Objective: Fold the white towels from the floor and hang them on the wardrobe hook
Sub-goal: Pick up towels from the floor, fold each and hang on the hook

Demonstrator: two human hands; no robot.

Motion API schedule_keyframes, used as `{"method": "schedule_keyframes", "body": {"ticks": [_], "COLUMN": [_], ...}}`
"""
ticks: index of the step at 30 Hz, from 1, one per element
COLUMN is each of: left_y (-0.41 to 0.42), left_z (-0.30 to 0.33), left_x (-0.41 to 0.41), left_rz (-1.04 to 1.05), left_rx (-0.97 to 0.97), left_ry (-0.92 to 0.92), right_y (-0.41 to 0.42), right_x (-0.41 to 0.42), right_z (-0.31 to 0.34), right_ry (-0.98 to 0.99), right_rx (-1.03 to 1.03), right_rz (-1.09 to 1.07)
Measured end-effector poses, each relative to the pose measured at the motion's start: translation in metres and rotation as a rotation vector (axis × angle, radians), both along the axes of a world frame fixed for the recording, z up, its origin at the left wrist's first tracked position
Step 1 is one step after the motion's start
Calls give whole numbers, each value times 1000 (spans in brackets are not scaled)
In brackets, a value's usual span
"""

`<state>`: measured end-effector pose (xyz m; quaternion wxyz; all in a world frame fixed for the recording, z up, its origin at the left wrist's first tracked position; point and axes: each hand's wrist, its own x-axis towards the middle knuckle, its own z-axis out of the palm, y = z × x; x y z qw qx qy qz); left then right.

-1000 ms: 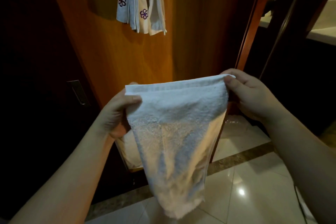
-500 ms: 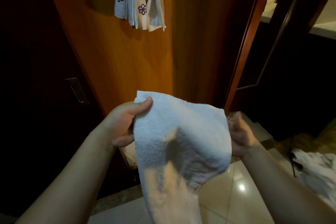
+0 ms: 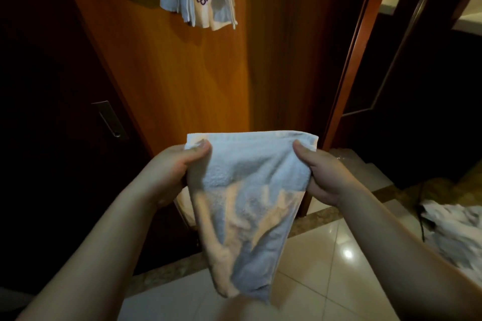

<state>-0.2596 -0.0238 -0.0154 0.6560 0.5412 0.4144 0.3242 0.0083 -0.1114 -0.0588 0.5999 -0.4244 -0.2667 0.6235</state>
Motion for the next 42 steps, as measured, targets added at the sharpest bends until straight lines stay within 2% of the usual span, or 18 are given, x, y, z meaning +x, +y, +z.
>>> {"method": "schedule_keyframes", "body": {"ticks": [3,6,9,12,15,21,24,27,29,33,39,42], "left_y": [-10,-36,-71,-100,-115,-114,-113,-114,-114,-109,-107,-104], "left_z": [-32,-58,-70,-69,-63,-66,-67,-65,-58,-43,-33,-35], "left_x": [19,35,49,60,66,64,70,70,65,57,58,56], "left_rz": [204,348,364,339,286,294,310,98,-4,-91,-161,-225], "left_rx": [13,35,96,139,175,168,95,1,30,28,158,174], "left_ry": [74,119,80,61,13,-46,-33,-32,-32,-154,-111,-145], "right_y": [-7,-22,-38,-48,-52,-54,-54,-53,-52,-50,-45,-41], "right_x": [-15,-42,-75,-101,-109,-101,-104,-103,-99,-94,-95,-93], "right_z": [-8,-17,-27,-32,-29,-15,-14,-12,-11,-8,-3,-3], "right_ry": [-181,-572,-684,-700,-678,-593,-570,-564,-584,-620,-708,-697], "right_rx": [-78,-181,-180,-162,-50,51,65,79,81,107,178,145], "right_rz": [-122,-282,-344,-272,-190,-61,-8,68,107,168,169,113]}}
